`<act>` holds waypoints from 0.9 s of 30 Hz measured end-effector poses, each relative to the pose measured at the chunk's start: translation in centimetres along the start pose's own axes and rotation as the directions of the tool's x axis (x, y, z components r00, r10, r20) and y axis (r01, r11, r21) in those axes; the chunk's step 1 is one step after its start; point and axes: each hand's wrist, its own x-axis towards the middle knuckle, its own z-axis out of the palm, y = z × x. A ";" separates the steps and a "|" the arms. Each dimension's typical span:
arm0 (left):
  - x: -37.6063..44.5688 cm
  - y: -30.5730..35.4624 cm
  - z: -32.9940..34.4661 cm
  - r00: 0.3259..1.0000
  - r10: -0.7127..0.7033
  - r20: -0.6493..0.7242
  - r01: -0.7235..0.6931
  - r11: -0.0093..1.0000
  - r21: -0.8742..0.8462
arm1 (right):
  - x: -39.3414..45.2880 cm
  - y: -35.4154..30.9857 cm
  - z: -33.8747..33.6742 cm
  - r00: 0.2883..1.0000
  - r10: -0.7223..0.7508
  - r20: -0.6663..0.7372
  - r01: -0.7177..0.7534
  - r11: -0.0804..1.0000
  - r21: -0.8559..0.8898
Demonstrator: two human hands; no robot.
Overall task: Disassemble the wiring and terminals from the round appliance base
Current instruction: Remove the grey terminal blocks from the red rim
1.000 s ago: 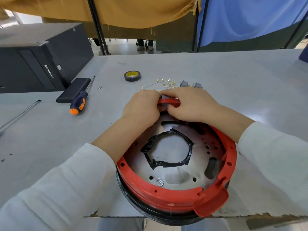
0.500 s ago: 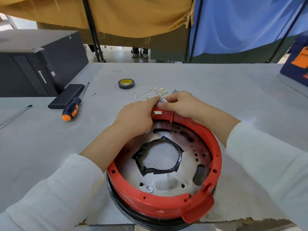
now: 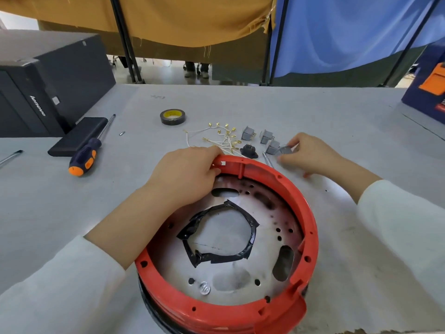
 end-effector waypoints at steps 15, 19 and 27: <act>0.0 -0.2 0.0 1.000 0.009 -0.007 -0.009 1.000 -0.002 | 3.4 -1.0 2.5 0.980 -0.178 -0.091 0.181 0.983 0.028; -0.1 -0.1 -0.1 1.000 0.007 -0.002 -0.007 1.000 -0.014 | 3.5 -1.0 2.7 0.973 -0.225 -0.047 0.223 0.973 -0.060; -0.2 -0.1 -0.2 1.000 0.006 0.004 -0.006 0.999 -0.040 | 5.5 -2.2 3.3 0.962 -0.271 -0.018 0.266 0.954 -0.135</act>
